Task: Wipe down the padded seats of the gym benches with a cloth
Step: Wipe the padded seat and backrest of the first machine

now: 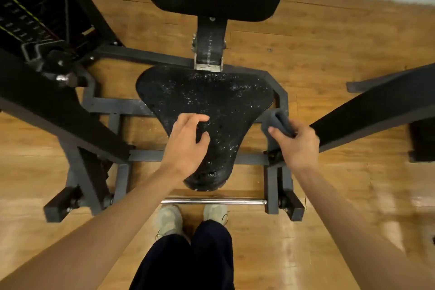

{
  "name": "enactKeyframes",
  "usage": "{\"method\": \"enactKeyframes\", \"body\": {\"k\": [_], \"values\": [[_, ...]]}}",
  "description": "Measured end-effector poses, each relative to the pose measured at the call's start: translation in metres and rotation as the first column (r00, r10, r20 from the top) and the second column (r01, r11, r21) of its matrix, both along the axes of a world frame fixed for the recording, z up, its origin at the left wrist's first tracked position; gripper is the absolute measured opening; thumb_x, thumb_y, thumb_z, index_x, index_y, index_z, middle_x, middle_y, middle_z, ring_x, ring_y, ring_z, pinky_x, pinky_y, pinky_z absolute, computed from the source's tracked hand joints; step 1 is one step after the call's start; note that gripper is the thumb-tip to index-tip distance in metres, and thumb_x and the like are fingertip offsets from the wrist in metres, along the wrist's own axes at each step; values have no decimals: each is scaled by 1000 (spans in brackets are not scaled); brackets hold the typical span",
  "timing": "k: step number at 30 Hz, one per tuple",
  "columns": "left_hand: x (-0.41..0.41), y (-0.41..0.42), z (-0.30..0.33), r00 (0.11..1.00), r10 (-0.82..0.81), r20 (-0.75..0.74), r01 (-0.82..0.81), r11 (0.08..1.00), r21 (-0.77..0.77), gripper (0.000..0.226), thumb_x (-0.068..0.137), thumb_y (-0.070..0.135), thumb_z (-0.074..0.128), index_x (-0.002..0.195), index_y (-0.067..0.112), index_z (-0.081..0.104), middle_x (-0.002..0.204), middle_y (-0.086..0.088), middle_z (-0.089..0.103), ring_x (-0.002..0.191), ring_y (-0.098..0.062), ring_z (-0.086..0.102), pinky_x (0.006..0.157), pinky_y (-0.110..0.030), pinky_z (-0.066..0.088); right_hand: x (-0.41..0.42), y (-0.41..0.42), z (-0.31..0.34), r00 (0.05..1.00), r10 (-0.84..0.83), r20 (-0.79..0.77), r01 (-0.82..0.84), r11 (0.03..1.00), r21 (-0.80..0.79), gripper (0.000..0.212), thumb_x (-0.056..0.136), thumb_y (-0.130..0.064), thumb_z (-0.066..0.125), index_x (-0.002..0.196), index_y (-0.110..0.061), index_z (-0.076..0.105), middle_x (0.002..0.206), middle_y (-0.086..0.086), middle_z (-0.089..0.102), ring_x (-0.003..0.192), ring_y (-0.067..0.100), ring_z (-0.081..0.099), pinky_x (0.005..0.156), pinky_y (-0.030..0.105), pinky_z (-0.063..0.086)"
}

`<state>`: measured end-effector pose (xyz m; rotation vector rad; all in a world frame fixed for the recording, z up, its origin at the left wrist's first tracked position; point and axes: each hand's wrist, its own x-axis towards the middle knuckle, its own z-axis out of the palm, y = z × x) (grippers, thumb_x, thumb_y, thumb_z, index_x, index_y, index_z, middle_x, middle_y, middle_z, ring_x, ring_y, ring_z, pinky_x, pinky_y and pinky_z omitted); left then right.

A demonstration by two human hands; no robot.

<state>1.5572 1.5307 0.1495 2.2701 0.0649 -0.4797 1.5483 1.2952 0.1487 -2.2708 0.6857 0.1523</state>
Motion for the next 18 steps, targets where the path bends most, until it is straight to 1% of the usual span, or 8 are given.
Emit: {"method": "enactKeyframes", "body": {"k": [2, 5, 9, 11, 14, 16, 17, 18], "values": [[21, -11, -14, 999, -39, 37, 38, 999, 21, 40, 100, 18, 54, 140, 20, 50, 145, 3, 39, 136, -14, 38, 110, -21, 27, 35, -8, -12, 998, 30, 55, -23, 992, -122, 33, 86, -39, 70, 113, -20, 67, 102, 2, 65, 94, 16, 61, 79, 37, 53], [49, -21, -33, 997, -54, 59, 51, 998, 48, 46, 102, 21, 51, 148, 19, 43, 156, 8, 29, 140, -8, 36, 109, -21, 27, 83, -11, -25, 988, 122, 97, -88, 951, -296, 36, 90, -34, 69, 124, -23, 65, 113, 3, 55, 93, 11, 52, 76, 31, 46], [81, -23, -58, 992, -88, 90, 77, 991, 113, 52, 104, 22, 47, 154, 21, 34, 163, 10, 21, 151, -12, 20, 120, -29, 20, 126, -6, -50, 949, 290, 122, -201, 858, -473, 40, 90, -24, 69, 129, -19, 62, 115, 6, 48, 91, 24, 57, 71, 38, 49], [90, -20, -69, 989, -117, 90, 103, 983, 149, 53, 105, 23, 45, 156, 22, 31, 165, 10, 18, 153, -12, 12, 124, -30, 11, 129, -2, -68, 927, 360, 105, -269, 833, -483, 42, 90, -29, 69, 129, -15, 63, 120, 9, 48, 99, 28, 56, 78, 45, 51], [90, -13, -79, 983, -149, 111, 129, 977, 172, 53, 105, 27, 42, 156, 19, 31, 165, 9, 17, 153, -11, 11, 120, -22, 2, 116, 4, -92, 887, 446, 118, -332, 795, -507, 46, 91, -42, 65, 128, -13, 65, 141, 13, 47, 125, 35, 46, 100, 50, 41], [86, -10, -84, 969, -186, 160, 152, 968, 201, 53, 104, 30, 37, 154, 15, 34, 165, 6, 21, 152, -10, 16, 123, -24, 3, 113, 5, -101, 885, 439, 154, -360, 856, -372, 47, 94, -39, 62, 134, -14, 60, 153, 8, 39, 138, 31, 39, 115, 50, 28], [84, -9, -86, 964, -196, 181, 155, 964, 218, 53, 103, 30, 36, 154, 14, 36, 164, 5, 23, 152, -9, 17, 124, -25, 5, 115, 4, -104, 889, 422, 181, -357, 883, -306, 45, 95, -35, 61, 136, -15, 57, 154, 6, 39, 139, 28, 39, 118, 50, 26], [83, -10, -88, 960, -200, 196, 152, 960, 233, 52, 104, 30, 35, 153, 13, 37, 164, 5, 24, 152, -9, 19, 124, -26, 6, 119, 2, -107, 895, 400, 199, -342, 900, -271, 44, 96, -32, 61, 136, -16, 57, 153, 4, 40, 138, 25, 42, 117, 49, 30]]}}
